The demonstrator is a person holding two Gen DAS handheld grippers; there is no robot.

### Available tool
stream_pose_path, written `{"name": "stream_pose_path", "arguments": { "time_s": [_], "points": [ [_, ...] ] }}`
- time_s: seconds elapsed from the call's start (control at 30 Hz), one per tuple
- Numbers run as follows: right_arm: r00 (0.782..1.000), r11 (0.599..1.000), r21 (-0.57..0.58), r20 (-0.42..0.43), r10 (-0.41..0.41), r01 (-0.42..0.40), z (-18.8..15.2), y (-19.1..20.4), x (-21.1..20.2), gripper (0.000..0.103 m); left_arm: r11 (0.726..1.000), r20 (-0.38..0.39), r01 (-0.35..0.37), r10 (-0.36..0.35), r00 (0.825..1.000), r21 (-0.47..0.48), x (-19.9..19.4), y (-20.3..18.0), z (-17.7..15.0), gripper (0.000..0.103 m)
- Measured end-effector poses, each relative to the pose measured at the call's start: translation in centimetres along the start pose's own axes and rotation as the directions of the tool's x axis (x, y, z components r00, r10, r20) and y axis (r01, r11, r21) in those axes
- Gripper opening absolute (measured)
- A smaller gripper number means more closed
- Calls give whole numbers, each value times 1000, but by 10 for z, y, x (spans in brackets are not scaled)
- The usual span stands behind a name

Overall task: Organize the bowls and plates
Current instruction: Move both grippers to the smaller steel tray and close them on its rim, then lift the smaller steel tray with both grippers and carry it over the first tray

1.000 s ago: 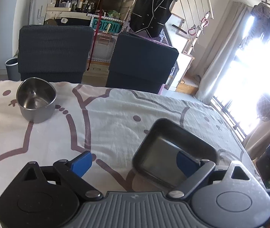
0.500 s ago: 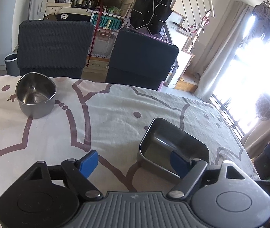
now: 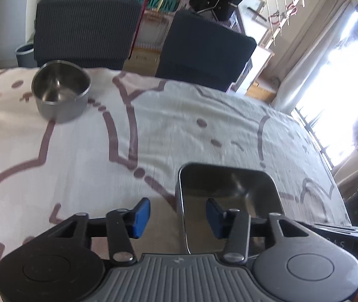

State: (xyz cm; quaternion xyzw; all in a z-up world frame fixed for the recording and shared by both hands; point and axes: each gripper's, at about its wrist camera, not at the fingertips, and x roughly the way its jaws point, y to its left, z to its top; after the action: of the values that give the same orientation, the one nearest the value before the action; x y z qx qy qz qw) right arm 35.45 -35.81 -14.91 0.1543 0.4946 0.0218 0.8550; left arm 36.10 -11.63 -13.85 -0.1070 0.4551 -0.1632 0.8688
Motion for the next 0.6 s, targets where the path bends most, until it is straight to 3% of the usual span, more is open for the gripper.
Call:
{"name": "stream_pose_path", "arguments": {
  "time_s": [0.2,0.43,0.6],
  "points": [
    [998,999,-14,50,-34,35,0,7,-4,9,1000,-7,0,0,1000,4,2,-1,-1,22],
    [995,998,-11,76,-62,63,5,11,-2,9,1000,-25,-10,11,1000,23,6,-4,-3,16],
    [995,997,-24,78,-67,69,4,12,-2,7,999,-23,-16,17,1000,30,7,-5,-4,5]
  ]
}}
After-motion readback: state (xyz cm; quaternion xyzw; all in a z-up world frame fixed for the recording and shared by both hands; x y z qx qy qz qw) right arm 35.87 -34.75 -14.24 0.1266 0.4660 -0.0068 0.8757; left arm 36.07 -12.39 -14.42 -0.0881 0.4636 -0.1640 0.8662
